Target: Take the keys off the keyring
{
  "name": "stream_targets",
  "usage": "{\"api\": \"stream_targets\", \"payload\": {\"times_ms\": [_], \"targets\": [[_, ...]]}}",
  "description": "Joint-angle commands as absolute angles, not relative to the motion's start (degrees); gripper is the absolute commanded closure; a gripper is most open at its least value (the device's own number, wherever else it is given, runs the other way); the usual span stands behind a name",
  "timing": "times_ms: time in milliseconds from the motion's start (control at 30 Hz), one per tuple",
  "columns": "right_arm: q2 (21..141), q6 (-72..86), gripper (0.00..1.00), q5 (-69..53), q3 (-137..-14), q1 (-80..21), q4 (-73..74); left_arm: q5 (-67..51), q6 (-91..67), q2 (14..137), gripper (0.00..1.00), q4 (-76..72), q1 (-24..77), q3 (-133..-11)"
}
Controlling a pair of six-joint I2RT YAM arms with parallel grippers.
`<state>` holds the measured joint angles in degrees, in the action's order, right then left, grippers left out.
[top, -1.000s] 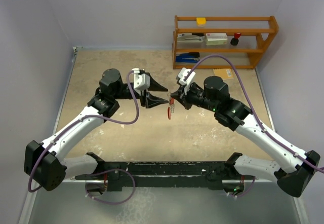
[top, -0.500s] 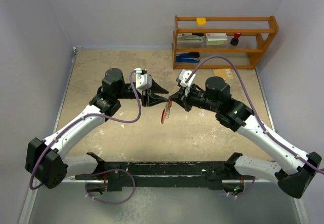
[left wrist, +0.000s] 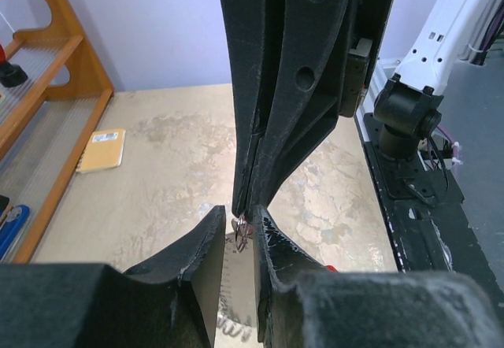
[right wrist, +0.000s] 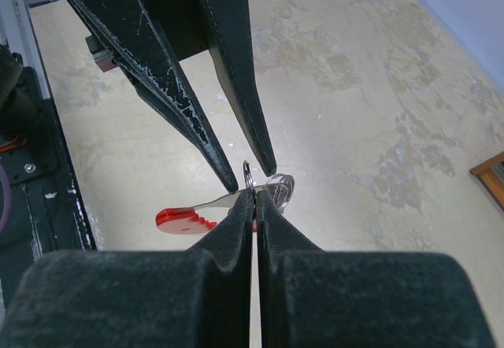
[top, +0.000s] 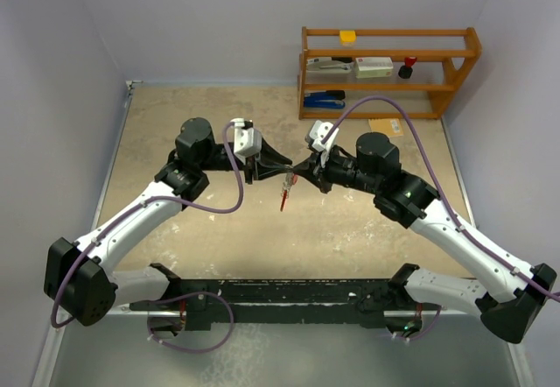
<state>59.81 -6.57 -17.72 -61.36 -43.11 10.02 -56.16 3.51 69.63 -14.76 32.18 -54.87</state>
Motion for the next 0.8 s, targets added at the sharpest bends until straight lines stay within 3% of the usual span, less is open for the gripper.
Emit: {"api": "stream_targets", "payload": {"times_ms": [0,133,400,767], "targets": [[58.51,-5.91,1.0,-19.26,-61.72,-43.18,6.64,-58.64,2.8,69.31,0.83,-18.37,32.52,-56.28],[58.45,-5.8,1.0,-19.23,-61.61,-43.16,6.12,-59.47,2.96,69.56,0.85,-18.02,32.5,-55.99],[58.32,-5.86,1.0,-18.74,-61.96,-43.15,6.15,-58.44,7.32,68.65,0.71,-12.42,32.52,-56.08],[57.77,-5.75,1.0,-19.05,-61.92,-43.24,6.77,-57.29,7.45,69.22,0.79,-12.81,32.52,-56.26]]}}
